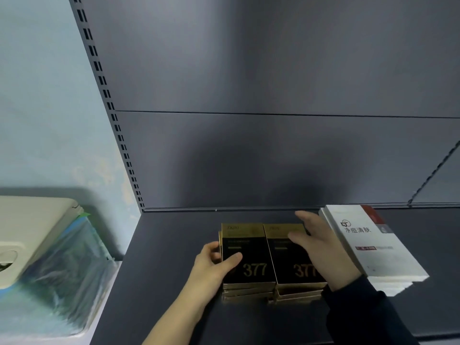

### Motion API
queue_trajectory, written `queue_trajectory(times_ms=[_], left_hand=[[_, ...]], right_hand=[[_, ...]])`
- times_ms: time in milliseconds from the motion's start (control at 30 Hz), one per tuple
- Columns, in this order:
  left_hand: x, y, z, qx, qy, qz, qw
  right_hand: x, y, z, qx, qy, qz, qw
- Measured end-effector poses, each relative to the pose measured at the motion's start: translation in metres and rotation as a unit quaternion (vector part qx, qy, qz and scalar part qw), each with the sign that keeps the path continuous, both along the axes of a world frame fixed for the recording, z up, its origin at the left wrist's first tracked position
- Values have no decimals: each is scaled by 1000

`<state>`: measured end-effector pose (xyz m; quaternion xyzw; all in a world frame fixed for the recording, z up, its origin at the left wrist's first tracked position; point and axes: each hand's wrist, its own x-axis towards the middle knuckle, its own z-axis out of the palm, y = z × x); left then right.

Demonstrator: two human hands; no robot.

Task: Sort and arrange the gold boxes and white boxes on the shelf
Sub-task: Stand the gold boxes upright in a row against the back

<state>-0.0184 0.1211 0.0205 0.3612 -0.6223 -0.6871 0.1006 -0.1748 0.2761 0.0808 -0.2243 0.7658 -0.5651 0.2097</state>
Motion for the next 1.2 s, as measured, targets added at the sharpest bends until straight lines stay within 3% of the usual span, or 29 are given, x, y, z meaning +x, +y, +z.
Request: queue_trajectory(times_ms=[233,533,733,833,933,1100,1200], left_hand=[[11,-16,5,-19,-10,13,1000],[26,-39,8,105,108,124,981],[42,-60,7,107,150,196,963],[50,-61,0,104,143,211,961],[56,-58,-8,102,136,203,964],[66,-52,-12,111,136,188,966],[70,-49,-14,111,129,184,968]], right_hand=[[10,-24,-1,28,25,29,999],[24,-46,11,95,92,112,985],[35,-61,28,257,226,268,900],[55,-63,14,347,248,365,827],[73,-62,-11,411,325,372,766],[82,-54,-11,358,406,327,775],[80,-50,0,245,452,271,814]])
